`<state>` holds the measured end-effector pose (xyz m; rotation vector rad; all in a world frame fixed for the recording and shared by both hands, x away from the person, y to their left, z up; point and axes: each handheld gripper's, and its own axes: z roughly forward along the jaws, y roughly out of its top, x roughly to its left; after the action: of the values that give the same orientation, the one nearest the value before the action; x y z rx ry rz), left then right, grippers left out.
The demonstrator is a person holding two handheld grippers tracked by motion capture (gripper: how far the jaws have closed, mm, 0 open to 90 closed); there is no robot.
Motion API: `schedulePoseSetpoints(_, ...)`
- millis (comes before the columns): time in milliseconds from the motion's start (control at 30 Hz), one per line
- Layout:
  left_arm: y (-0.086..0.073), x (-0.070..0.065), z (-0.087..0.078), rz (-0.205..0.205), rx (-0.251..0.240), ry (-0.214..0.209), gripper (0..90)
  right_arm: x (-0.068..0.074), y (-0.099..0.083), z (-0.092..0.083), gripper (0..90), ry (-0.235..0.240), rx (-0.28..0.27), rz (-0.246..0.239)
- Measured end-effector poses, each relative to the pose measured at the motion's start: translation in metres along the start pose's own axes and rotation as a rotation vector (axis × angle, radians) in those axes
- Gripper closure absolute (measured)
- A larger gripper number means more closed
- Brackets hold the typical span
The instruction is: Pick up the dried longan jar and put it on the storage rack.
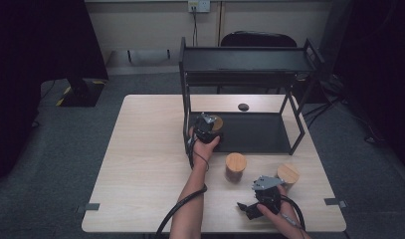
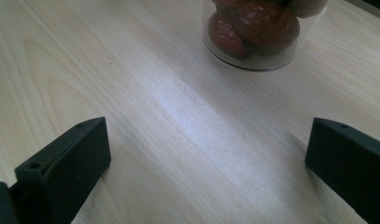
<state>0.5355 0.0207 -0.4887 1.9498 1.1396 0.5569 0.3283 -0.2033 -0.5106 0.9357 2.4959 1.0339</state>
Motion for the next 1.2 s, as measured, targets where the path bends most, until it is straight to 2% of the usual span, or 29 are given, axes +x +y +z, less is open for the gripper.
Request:
schedulePoseSetpoints(267, 0.0003, 0.0001, 0.0001, 0.002, 0.005, 0.000, 24.5, 0.0000, 0.0000, 0.0000, 0.0, 0.000, 0.000, 0.000)
schedulePoseSetpoints(500, 0.0011, 0.0002, -0.0004, -0.013, 0.012, 0.001, 23.5, 0.0000, 0.0000, 0.0000, 0.0, 0.000, 0.000, 0.000)
schedulePoseSetpoints(600, 0.0006, 0.0006, -0.0007, -0.016, 0.014, 0.005, 19.8, 0.0000, -0.0001, 0.0000, 0.0, 0.000, 0.000, 0.000)
schedulePoseSetpoints(867, -0.0001, 0.0041, -0.0040, -0.064, 0.014, 0.004, 9.0, 0.0000, -0.0001, 0.0000, 0.0, 0.000, 0.000, 0.000)
schedulePoseSetpoints(933, -0.0018, 0.0046, -0.0043, -0.077, 0.020, -0.004, 7.7, 0.0000, -0.0001, 0.0000, 0.0, 0.000, -0.001, 0.000)
schedulePoseSetpoints(1200, -0.0028, 0.0024, -0.0069, -0.076, 0.028, -0.016, 6.4, 0.0000, -0.0001, 0.0000, 0.0, 0.000, -0.001, 0.000)
